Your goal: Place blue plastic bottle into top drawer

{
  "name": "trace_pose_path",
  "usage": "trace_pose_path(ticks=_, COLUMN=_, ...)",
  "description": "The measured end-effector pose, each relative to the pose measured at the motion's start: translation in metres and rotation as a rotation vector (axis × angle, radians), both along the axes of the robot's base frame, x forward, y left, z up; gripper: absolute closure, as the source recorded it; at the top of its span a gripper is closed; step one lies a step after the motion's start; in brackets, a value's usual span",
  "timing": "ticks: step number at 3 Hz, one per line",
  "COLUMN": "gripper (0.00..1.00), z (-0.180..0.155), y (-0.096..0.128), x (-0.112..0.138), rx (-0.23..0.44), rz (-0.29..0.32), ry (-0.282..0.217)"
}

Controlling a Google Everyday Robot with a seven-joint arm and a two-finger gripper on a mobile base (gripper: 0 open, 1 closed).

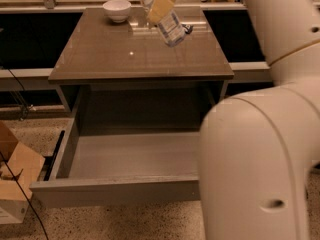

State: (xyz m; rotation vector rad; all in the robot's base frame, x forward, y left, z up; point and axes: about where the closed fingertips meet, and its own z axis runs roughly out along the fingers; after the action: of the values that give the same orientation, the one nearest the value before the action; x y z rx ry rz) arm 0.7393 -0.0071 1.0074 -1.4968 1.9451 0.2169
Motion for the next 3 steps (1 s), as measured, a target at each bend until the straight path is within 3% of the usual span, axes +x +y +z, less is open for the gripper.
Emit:
trace_pose_path(ticks=1, gripper=1.0, z=0.06, y=-0.042, x=-0.053, rx=-0.028, rz=-0.13, ry=-0.104)
trace_pose_path(ticks=2, gripper=1.0, z=0.078, y=-0.048, x=-0.097, rx=-0.021, rz=-0.202, ry=-0.153)
trace_pose_path(ticks=3, gripper=1.0, z=0.046, y=-0.034, x=-0.108, rx=-0.056, rz=-0.174, ry=-0.099)
